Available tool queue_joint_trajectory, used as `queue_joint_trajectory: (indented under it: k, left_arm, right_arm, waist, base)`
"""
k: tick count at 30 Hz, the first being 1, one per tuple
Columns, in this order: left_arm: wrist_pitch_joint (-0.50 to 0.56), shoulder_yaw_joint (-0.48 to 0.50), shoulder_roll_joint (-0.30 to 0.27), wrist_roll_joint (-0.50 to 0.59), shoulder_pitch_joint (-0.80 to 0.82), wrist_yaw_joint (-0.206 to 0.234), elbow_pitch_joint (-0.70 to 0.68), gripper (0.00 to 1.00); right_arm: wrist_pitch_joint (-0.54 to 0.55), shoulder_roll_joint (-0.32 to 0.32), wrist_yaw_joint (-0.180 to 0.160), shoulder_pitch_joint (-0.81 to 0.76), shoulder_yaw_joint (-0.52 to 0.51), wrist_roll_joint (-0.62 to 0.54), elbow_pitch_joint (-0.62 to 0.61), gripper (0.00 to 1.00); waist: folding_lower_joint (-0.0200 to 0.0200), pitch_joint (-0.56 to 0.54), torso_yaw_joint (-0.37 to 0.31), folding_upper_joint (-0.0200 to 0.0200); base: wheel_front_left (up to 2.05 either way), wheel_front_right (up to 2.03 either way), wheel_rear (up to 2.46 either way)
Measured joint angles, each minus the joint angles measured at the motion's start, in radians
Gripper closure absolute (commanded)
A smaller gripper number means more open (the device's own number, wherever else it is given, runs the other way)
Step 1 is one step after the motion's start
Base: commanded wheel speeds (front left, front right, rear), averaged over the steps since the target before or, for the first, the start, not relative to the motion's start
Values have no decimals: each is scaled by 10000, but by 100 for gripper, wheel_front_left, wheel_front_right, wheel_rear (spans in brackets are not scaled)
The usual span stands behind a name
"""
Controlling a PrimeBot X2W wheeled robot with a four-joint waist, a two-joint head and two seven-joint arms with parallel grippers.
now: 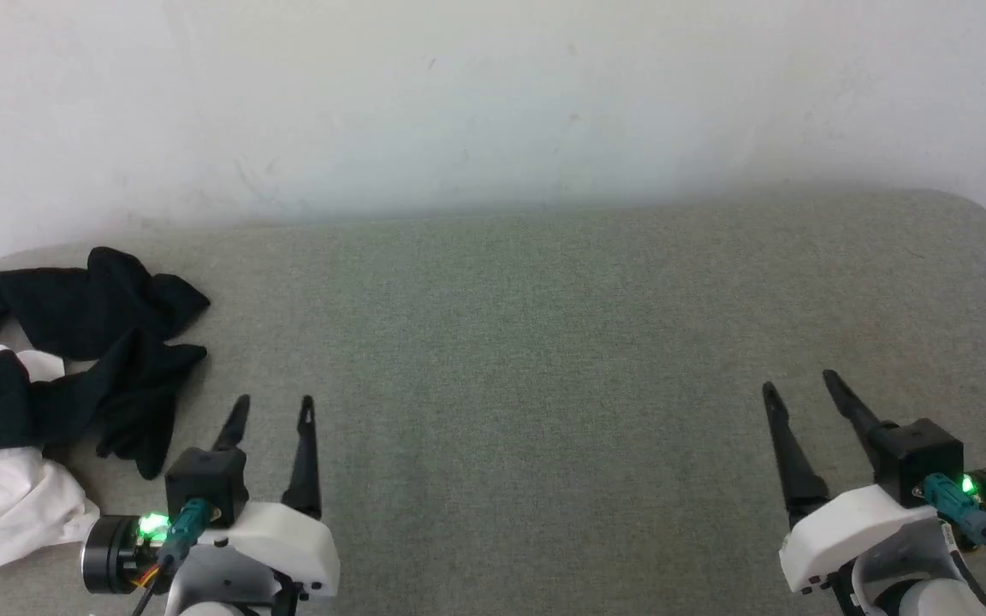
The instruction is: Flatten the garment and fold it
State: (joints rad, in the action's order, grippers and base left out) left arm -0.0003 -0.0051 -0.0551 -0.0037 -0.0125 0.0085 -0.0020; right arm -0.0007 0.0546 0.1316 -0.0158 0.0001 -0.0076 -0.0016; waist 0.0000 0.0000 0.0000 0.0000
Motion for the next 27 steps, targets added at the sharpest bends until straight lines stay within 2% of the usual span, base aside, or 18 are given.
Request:
queue_joint_trajectory:
  k: [27]
  left_arm:
    - [-458, -75, 0, -19, -109, 10, -355, 0]
  right_arm:
    - [-472, 0, 0, -144, -485, 192, -153, 0]
  waist:
    - [0, 64, 156, 0]
  base:
    - [0, 0, 0]
